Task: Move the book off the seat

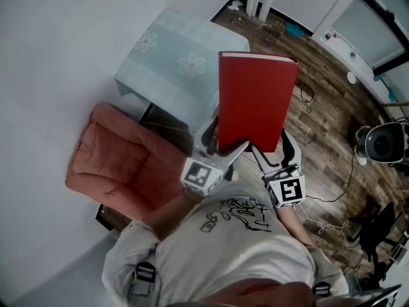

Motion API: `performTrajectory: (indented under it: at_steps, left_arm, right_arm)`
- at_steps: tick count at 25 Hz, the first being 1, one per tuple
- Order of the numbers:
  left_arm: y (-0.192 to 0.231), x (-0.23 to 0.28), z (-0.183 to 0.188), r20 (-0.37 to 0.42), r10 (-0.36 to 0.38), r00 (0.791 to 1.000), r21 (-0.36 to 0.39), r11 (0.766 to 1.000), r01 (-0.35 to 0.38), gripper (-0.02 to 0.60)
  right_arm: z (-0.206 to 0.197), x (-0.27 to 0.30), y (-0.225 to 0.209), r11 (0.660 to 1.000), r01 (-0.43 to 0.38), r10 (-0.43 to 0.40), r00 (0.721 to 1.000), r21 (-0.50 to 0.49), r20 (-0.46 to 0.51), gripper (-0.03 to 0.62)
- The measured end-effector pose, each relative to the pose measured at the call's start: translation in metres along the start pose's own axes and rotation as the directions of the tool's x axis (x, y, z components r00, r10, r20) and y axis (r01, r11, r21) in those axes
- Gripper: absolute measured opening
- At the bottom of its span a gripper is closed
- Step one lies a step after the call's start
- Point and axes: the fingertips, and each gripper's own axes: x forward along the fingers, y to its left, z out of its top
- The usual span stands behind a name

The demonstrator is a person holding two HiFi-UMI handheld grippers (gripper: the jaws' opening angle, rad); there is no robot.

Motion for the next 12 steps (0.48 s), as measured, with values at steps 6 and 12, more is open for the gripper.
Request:
performTrajectory:
  at_steps: [6, 12]
  left_arm:
    - [0.066, 0.014, 0.015, 0.01, 0.048, 0.999, -0.024, 0.999, -0.047, 0.419]
    - [0.141, 0.016, 0.023, 0.029, 0.121, 0.992, -0.038, 0.992, -0.12, 0.419]
  right_arm:
    - [0.02, 0.071, -0.003, 0.999, -0.047, 0.047, 0.999, -0.015, -0.004, 0.376]
    - [0.033, 0.148, 0.008, 0.993, -0.116, 0.115, 0.993, -0.029, -0.005, 0.376]
